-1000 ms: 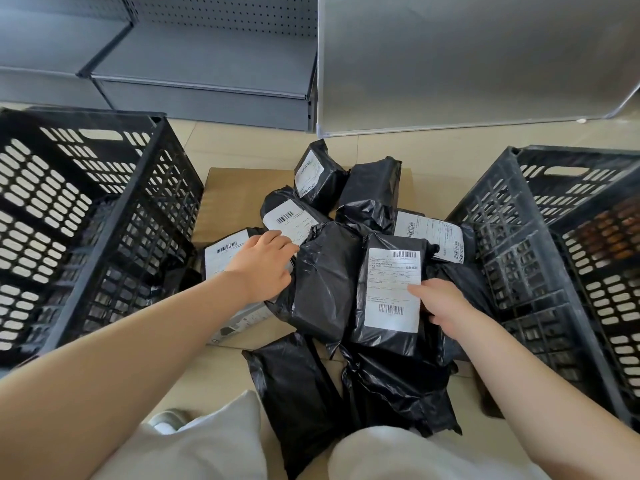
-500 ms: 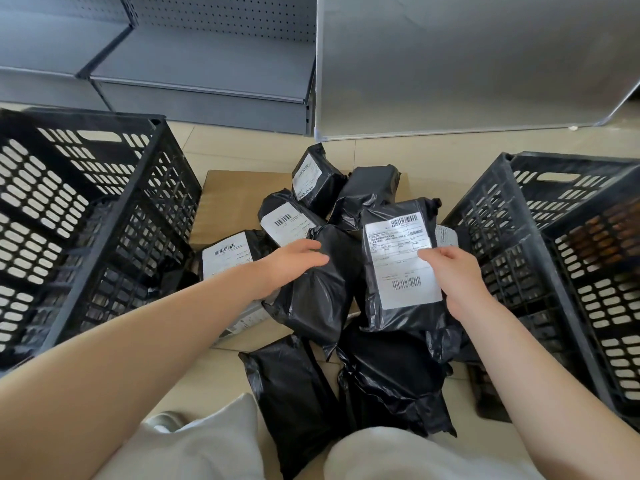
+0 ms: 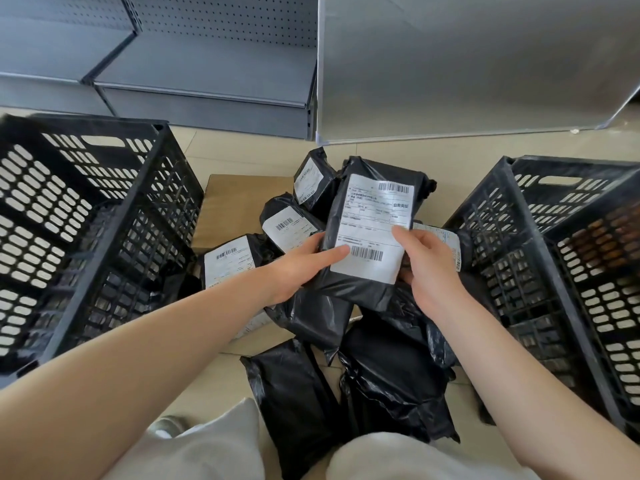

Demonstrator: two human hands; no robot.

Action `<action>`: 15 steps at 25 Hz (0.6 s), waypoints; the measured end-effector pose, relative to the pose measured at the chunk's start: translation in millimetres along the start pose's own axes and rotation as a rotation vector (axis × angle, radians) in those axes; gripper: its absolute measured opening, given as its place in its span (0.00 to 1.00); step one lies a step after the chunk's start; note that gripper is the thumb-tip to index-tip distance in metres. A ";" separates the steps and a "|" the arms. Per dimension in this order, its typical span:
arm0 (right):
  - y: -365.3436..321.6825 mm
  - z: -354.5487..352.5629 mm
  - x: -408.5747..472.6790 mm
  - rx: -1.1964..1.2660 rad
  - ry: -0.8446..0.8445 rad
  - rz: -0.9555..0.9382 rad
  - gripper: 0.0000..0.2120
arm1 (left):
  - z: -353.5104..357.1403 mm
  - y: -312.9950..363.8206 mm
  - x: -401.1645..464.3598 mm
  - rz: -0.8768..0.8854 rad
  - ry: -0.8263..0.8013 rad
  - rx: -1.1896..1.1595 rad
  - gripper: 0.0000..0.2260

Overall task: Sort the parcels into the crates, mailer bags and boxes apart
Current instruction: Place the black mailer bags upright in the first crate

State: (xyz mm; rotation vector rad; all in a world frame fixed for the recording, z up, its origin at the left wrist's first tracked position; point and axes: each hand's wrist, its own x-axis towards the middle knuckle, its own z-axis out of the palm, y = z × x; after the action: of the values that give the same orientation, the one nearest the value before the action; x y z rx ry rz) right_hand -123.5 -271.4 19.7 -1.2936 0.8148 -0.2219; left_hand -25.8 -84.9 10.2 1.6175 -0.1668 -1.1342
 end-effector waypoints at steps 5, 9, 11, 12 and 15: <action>12.0 19.9 -1.5 -0.061 0.001 -0.041 0.17 | -2.2 -5.8 0.3 0.063 0.080 0.038 0.30; 16.2 22.9 -0.7 -0.042 -0.042 0.080 0.22 | -11.2 -2.8 -6.2 0.084 0.138 0.023 0.21; 16.3 23.4 -2.6 -0.039 -0.080 0.127 0.24 | -18.3 -2.7 -9.5 0.074 0.160 0.036 0.19; 16.7 22.6 -3.6 -0.052 -0.101 0.133 0.24 | -22.7 -3.3 -10.1 0.062 0.177 0.047 0.17; 17.1 18.8 -4.0 -0.153 -0.179 0.143 0.28 | -39.1 2.9 -18.5 0.072 0.233 0.080 0.11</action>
State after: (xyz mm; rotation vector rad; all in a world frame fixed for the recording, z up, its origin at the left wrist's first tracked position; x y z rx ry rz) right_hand -119.2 -249.7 6.6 -1.3698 0.7776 0.0710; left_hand -5.8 -48.0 21.0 1.7863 -0.1184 -0.8859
